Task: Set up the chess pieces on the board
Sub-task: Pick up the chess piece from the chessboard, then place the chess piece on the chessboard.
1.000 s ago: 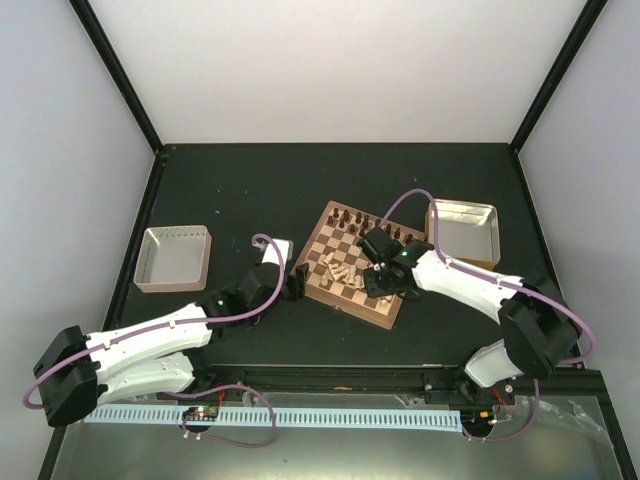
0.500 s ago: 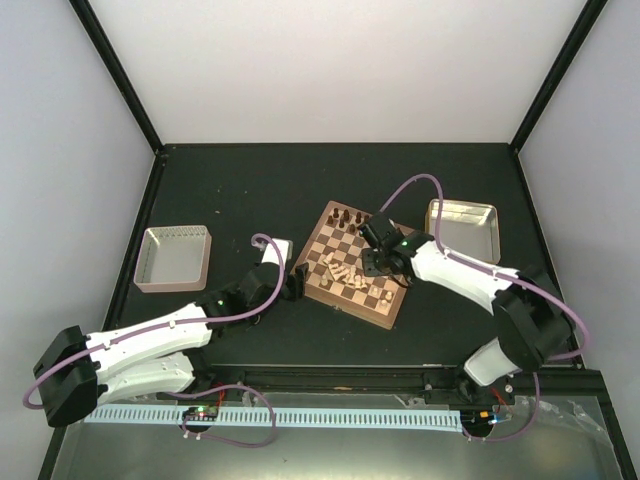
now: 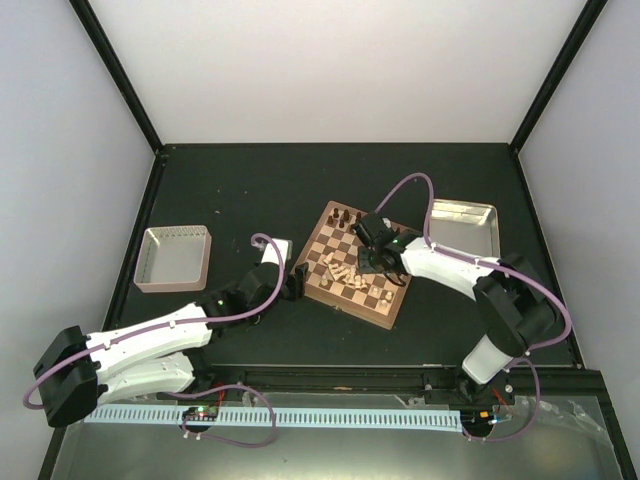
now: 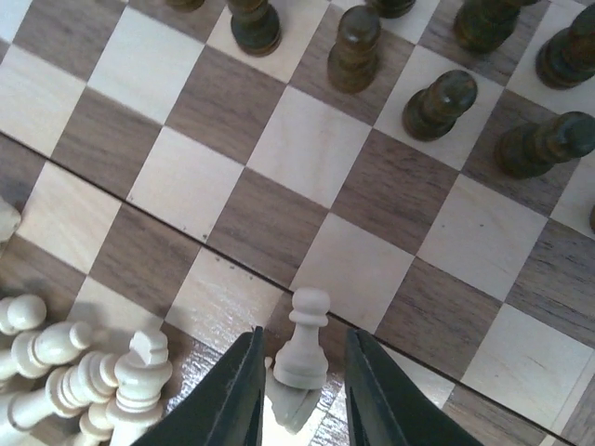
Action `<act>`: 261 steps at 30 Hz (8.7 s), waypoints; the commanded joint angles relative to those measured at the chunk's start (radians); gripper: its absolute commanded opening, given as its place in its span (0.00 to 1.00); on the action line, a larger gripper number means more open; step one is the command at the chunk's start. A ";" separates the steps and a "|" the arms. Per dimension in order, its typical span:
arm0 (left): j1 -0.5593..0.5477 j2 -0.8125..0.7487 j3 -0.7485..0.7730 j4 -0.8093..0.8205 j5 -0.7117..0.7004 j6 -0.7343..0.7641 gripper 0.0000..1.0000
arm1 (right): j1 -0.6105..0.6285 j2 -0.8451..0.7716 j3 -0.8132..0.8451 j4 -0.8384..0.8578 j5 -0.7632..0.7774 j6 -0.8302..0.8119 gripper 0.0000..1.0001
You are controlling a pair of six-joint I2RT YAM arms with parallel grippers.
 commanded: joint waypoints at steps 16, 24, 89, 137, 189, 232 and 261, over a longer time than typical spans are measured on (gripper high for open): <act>0.007 0.000 0.038 -0.005 -0.026 -0.009 0.68 | -0.010 0.089 -0.005 0.069 -0.041 0.089 0.08; 0.009 -0.013 0.039 -0.004 -0.025 -0.007 0.69 | -0.010 -0.018 -0.092 0.302 -0.042 0.007 0.04; 0.300 0.057 0.351 -0.011 1.150 -0.226 0.29 | -0.006 -0.503 -0.257 0.820 -0.879 -0.852 0.05; 0.418 0.351 0.375 -0.119 0.963 -0.044 0.02 | -0.009 -0.216 -0.233 0.931 -0.695 -0.698 0.55; 0.266 0.599 0.499 -0.267 0.550 -0.102 0.05 | -0.018 -0.738 -0.378 0.650 -0.248 -0.287 0.59; 0.194 0.639 0.437 -0.168 0.398 -0.074 0.05 | -0.019 -0.799 -0.325 0.440 -0.183 -0.161 0.61; 0.172 0.513 0.438 -0.256 0.356 -0.074 0.28 | -0.019 -0.849 -0.311 0.373 -0.160 -0.129 0.61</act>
